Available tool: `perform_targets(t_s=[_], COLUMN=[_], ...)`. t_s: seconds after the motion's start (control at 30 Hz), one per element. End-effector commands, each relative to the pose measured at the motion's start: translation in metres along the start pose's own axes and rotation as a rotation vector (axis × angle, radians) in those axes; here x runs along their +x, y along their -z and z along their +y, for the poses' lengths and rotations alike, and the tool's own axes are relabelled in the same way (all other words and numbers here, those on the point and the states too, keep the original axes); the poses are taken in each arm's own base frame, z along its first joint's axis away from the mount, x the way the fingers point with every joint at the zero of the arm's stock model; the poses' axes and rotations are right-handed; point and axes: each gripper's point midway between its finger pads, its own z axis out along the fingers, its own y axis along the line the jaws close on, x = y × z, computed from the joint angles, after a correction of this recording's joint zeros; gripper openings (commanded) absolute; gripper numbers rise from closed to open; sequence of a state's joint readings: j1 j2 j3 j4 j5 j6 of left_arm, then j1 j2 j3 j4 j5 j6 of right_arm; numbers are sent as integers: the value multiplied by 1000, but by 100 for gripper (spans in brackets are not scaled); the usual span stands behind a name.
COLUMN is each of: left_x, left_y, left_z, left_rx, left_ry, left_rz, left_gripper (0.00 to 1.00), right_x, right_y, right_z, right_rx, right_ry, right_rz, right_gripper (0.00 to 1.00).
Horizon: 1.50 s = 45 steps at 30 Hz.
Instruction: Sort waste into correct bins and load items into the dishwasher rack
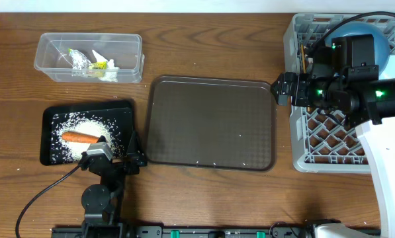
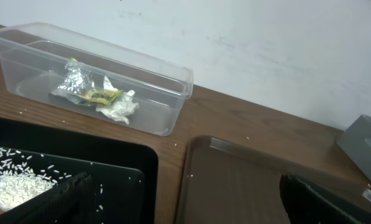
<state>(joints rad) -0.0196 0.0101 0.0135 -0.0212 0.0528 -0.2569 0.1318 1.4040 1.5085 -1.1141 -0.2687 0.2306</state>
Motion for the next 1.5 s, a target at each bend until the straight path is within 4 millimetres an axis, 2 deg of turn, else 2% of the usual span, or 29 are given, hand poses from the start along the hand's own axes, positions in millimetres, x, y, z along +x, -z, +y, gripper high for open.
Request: perform_targets(t_s=[0.0,0.67,0.87,1.1,1.23,1.3,1.4,1.47], left_x=[13,13,13,13,13,13,13,13], left_y=[0,0,0,0,0,0,0,0], left_z=[5,5,5,5,5,5,5,5], left_rx=[-18,-18,-18,-18,-18,-18,-18,-18], left_ry=[-20,-20,-20,-20,-20,-20,-20,-20], left_rz=[46,45,45,45,46,45,45,45], left_gripper=[98,98,98,98,98,98,98,98], right_x=[-1,0,0,11,30,41,61,78], right_y=[6,9,43,114,157,171,184,185], right_z=[3,4,14,31,35,33,27,20], right_rx=[-4,-6,-28,-75,-96,-95,-88,-76], right_ry=[9,12,39,93,119,120,117,109], right_rz=[-16,-22,-118,-316,-443,-493,-551,-578], right_gripper=[99,99,99,99,99,99,99,99])
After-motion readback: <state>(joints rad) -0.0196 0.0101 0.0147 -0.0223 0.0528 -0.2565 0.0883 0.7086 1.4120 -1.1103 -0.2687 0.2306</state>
